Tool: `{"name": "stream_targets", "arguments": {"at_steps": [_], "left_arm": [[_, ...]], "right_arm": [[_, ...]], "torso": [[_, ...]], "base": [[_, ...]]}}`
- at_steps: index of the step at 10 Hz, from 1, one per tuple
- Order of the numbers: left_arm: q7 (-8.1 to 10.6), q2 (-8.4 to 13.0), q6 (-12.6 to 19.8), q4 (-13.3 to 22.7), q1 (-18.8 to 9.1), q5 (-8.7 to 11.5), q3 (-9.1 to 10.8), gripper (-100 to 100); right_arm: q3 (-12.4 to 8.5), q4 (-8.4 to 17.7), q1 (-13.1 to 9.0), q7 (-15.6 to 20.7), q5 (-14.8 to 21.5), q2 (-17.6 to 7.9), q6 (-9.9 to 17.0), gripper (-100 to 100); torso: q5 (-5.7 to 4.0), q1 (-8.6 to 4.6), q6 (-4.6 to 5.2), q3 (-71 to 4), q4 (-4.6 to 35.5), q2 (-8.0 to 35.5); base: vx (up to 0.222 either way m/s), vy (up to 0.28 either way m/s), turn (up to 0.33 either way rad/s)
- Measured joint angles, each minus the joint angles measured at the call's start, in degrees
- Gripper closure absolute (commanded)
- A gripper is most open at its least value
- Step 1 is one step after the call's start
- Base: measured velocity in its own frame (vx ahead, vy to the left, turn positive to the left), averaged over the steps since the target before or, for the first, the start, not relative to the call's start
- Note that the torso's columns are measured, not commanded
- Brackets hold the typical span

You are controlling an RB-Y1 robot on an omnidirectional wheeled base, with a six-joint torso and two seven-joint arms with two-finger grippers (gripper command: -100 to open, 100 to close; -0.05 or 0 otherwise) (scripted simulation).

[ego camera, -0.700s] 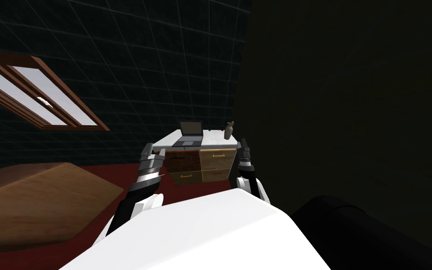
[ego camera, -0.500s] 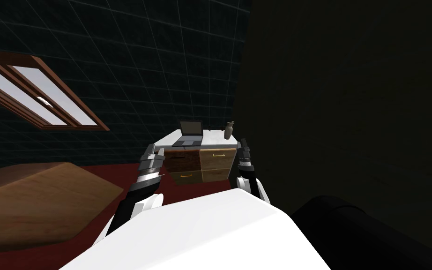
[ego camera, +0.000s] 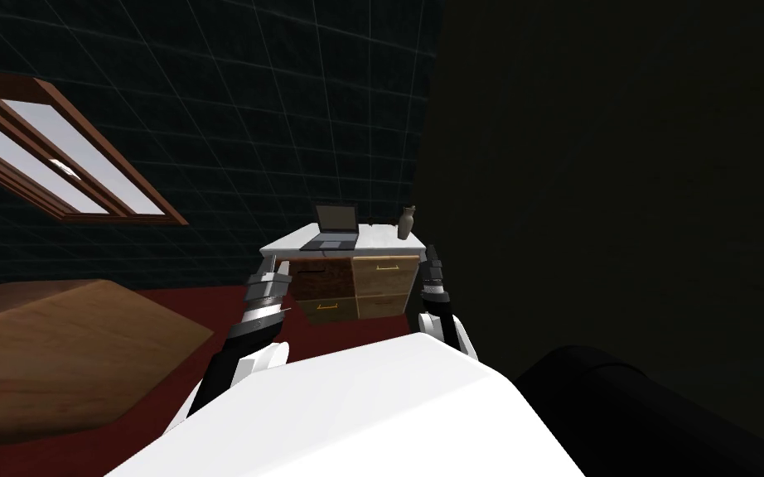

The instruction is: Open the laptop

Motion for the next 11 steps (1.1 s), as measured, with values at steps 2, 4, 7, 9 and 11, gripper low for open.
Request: {"name": "stream_targets", "arguments": {"at_steps": [2, 4, 7, 9, 11], "left_arm": [[0.00, 0.00, 0.00, 0.00, 0.00, 0.00, 0.00, 0], [0.02, 0.89, 0.08, 0.26, -0.31, 0.15, 0.04, -100], [0.23, 5.43, 1.08, 1.71, -2.66, 1.23, 0.55, -100], [0.57, 8.49, 1.98, 2.62, -4.16, 2.15, 0.99, -100], [0.81, 11.26, 2.53, 3.49, -5.38, 2.91, 1.27, -100]], "right_arm": [[0.00, 0.00, 0.00, 0.00, 0.00, 0.00, 0.00, 0], [0.00, 0.02, 0.00, 0.00, 0.00, 0.00, 0.00, 0], [0.00, 0.03, 0.00, 0.00, 0.00, 0.00, 0.01, 0], [0.00, 0.03, 0.00, 0.00, 0.00, 0.00, 0.01, 0], [0.00, 0.03, 0.01, 0.00, 0.00, 0.00, 0.01, 0]], "torso": [[0.00, 0.00, 0.00, -16.91, 8.46, 8.46], [0.01, 0.02, 0.01, -29.29, 14.59, 14.67], [0.01, 0.02, 0.01, -30.71, 15.37, 15.40], [0.00, 0.00, -0.02, -30.78, 15.36, 15.31], [0.00, -0.01, -0.01, -30.79, 15.35, 15.30]], "base": [[0.000, 0.000, 0.000], [-0.027, 0.004, -0.070], [-0.062, 0.010, -0.121], [-0.048, 0.008, -0.069], [-0.033, 0.006, -0.087]]}}
